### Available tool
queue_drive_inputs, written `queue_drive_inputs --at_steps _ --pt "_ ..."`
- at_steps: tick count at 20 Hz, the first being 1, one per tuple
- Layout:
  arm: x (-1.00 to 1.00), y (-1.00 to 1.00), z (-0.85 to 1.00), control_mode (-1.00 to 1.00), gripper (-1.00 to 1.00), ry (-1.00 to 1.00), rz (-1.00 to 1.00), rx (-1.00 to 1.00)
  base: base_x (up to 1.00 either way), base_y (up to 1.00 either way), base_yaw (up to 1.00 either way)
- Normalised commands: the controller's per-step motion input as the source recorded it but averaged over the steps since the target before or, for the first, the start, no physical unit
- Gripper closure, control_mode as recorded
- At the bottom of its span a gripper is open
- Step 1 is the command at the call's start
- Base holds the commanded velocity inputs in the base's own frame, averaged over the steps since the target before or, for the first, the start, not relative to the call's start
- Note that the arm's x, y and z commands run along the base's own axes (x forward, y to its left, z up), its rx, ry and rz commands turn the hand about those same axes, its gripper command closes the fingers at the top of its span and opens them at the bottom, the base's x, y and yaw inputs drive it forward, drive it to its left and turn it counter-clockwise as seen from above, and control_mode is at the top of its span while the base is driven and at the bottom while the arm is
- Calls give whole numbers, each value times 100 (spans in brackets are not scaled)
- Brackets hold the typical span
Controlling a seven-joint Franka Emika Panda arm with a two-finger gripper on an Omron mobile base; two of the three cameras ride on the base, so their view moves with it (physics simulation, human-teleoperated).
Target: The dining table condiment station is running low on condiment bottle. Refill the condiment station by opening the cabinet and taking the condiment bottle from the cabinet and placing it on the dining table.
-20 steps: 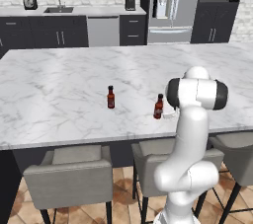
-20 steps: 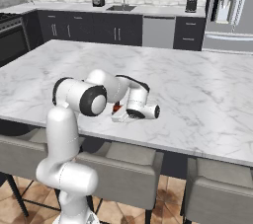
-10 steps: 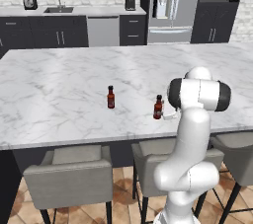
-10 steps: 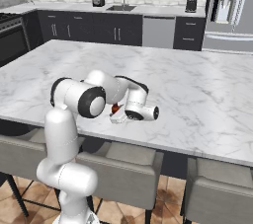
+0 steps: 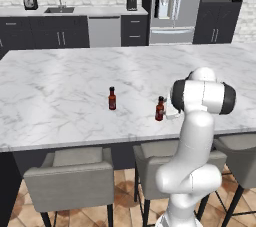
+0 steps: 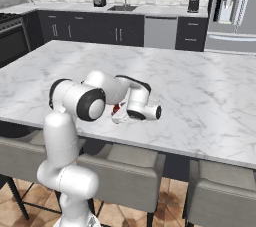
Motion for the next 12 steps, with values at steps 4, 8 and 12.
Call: queue_drive_inputs --at_steps 4,8,12 --pt "-1 0 42 -100 -100 -7 0 0 0 0 0" --pt "-13 0 55 -100 -100 -8 0 -2 0 0 0" --pt "-13 0 63 -100 -100 -3 0 -7 0 0 0"
